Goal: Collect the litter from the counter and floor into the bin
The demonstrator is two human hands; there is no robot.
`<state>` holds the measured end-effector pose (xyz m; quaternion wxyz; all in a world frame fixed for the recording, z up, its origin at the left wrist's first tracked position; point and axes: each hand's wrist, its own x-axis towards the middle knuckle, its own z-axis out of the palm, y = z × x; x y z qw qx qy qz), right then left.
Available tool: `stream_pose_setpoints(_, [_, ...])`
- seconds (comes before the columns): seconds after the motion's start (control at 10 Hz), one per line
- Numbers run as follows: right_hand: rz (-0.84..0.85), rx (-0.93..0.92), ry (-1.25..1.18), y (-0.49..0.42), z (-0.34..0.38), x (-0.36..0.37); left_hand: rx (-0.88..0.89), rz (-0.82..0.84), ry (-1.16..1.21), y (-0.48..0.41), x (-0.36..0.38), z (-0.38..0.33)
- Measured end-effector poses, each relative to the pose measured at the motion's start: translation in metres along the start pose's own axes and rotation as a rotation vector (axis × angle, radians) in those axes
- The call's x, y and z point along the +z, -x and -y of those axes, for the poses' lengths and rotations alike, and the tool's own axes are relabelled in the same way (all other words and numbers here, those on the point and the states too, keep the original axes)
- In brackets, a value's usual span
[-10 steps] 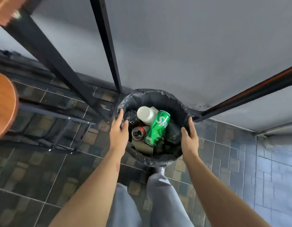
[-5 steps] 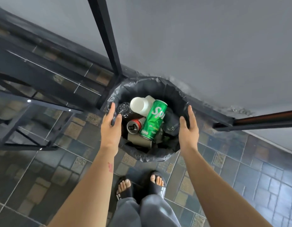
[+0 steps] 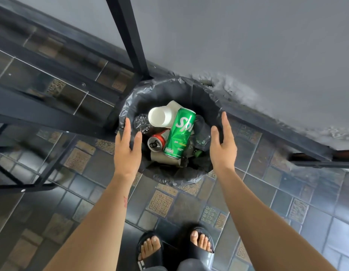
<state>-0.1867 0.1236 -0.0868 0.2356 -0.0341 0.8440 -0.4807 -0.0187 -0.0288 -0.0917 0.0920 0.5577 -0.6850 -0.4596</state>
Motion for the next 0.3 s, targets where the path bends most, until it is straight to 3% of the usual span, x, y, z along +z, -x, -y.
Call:
stream_pose_setpoints(0.1, [0.007,-0.085,0.097,-0.0055,-0.0129,-0.0004,0.027,-0.013,-0.101,0.0048,0.0083,0.0064])
stream_pose_setpoints(0.2, [0.041,-0.151,0.330,-0.0091,-0.0189,-0.0044,0.074,-0.014,-0.177,0.0052,0.0103,0.0090])
stream_pose_setpoints(0.3, [0.112,-0.170,0.627,-0.0137,-0.0188,-0.0103,0.092,-0.007,-0.402,0.0001,0.0071,0.0130])
